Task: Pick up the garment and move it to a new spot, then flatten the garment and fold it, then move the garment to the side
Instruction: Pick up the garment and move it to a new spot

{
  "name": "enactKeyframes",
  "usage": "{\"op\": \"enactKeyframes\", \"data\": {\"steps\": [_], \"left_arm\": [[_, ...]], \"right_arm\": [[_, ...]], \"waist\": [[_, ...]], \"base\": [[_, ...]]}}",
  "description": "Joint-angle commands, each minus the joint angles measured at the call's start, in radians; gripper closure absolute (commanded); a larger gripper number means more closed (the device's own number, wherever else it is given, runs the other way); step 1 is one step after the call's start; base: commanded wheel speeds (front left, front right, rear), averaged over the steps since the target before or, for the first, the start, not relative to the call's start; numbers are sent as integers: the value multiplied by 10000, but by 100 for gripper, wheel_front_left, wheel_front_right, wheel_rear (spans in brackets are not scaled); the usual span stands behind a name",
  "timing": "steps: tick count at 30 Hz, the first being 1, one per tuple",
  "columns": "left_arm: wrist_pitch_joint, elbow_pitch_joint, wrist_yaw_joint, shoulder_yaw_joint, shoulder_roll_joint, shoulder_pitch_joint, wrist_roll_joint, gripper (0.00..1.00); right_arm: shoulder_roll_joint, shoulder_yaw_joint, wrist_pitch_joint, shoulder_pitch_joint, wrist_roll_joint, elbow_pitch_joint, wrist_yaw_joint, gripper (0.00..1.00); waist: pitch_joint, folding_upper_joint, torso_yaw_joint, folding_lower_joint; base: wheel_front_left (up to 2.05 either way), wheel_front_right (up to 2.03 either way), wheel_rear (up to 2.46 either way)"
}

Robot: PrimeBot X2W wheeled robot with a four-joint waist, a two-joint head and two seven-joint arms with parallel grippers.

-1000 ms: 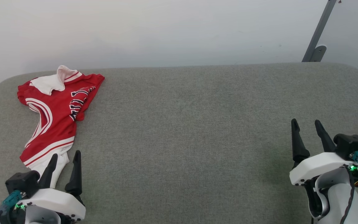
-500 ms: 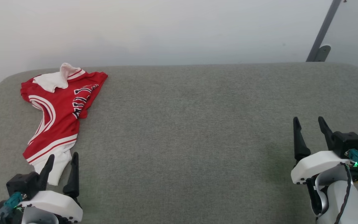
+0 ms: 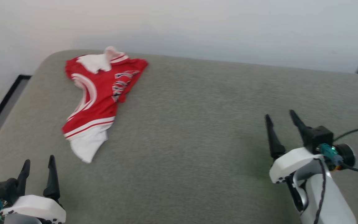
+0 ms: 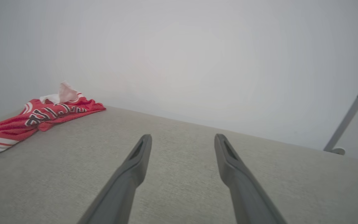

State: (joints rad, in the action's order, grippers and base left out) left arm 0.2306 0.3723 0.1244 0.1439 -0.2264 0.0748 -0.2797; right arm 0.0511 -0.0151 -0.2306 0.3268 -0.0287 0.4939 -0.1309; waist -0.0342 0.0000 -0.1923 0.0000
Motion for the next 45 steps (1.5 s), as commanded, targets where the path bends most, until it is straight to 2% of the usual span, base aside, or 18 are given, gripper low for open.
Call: {"op": "enactKeyframes", "data": {"steps": [1,8,13,17,22,26,30,33,35,37,38,42,45], "left_arm": [[99,-17,40,111,27,-91,226,0],[215,-118,53,666,452,-471,662,0],[313,-249,64,968,611,-756,1018,0],[370,-311,73,1035,603,-827,1274,0],[363,-362,74,344,239,-237,934,0],[361,-361,67,-631,-557,856,401,0],[361,15,67,-1940,-1793,2434,-705,0],[348,790,55,-3171,-2878,3727,-2244,0],[74,1296,55,-3880,-3489,4719,-3835,0],[-725,1502,55,-4697,-4266,5463,-5490,0],[-725,1502,55,-4697,-4266,5463,-5490,0],[-2186,1617,51,-6119,-5897,6358,-7898,0],[-3018,1488,53,-6808,-6770,6770,-9371,0]], "right_arm": [[-2,159,-99,166,31,74,4,0],[0,1027,-226,314,121,412,4,0],[0,1472,-315,424,244,642,4,0],[4,1654,-371,542,438,767,5,0],[12,1643,-360,714,485,788,5,0],[8,1768,-359,956,591,723,5,0],[11,1811,-350,1280,737,566,5,0],[5,1876,-348,1587,877,381,6,0],[2,1910,-348,1761,925,240,5,0],[3,2002,-347,1926,861,38,5,0],[3,2002,-347,1926,861,38,5,0],[-6,2284,-347,2238,648,-384,5,0],[0,2391,-345,2354,573,-759,5,0]], "waist": [[-64,0,-607,0],[72,0,-1876,0],[192,0,-2462,0],[200,0,-2560,0],[-185,0,-2023,0],[-850,0,-1287,0],[-1728,0,-487,0],[-2492,0,121,0],[-2978,0,492,0],[-3433,0,884,0],[-3433,0,884,0],[-4153,0,1583,0],[-4564,0,1980,0]], "base": [[0,0,0],[0,0,0],[0,0,0],[0,0,0],[0,0,0],[0,0,0],[0,0,0],[0,0,0],[0,0,0],[0,0,0],[0,0,0],[0,0,0],[0,0,0]]}}
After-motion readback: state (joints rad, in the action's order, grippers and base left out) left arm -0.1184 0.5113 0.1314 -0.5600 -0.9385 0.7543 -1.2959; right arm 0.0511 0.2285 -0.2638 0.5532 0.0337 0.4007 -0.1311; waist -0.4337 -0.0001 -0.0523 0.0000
